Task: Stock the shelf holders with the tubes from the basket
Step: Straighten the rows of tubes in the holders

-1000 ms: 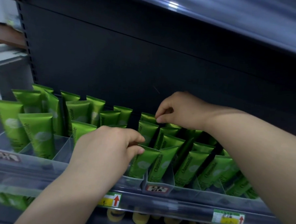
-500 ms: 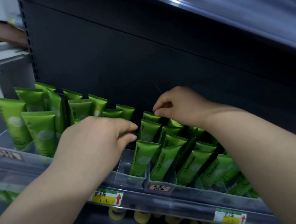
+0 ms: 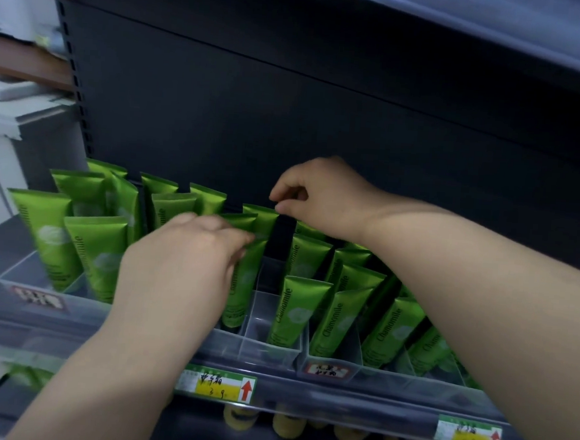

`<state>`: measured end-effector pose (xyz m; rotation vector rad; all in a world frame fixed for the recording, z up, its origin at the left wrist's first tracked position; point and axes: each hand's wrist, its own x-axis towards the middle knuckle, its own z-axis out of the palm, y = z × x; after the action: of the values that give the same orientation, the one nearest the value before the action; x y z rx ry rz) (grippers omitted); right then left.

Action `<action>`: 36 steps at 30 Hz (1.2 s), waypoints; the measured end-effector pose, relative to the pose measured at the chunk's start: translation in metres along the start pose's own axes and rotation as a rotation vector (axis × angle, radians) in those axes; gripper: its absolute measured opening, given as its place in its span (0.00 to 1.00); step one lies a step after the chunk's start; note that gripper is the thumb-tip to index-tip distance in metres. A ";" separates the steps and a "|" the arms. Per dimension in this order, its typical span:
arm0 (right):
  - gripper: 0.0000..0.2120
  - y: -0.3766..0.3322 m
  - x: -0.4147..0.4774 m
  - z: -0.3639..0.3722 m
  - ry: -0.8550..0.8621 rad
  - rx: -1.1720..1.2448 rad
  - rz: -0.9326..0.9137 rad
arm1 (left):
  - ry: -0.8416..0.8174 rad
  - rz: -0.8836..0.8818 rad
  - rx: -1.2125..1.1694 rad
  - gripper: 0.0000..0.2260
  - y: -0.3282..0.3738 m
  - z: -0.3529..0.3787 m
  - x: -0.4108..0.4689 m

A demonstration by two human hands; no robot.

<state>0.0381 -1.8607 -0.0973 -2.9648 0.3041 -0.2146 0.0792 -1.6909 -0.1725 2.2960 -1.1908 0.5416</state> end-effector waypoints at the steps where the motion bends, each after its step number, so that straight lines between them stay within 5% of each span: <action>1: 0.10 -0.001 0.001 0.001 -0.002 -0.003 -0.007 | 0.002 -0.007 -0.004 0.13 -0.001 0.001 0.000; 14: 0.10 -0.004 0.014 0.013 -0.028 -0.007 -0.049 | -0.124 -0.054 -0.328 0.14 -0.010 -0.015 -0.002; 36: 0.10 -0.017 0.017 0.012 -0.208 -0.163 -0.050 | -0.027 -0.020 -0.216 0.11 -0.017 -0.009 -0.005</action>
<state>0.0595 -1.8462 -0.1043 -3.1219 0.2313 0.1183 0.0892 -1.6740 -0.1723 2.1351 -1.1765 0.3563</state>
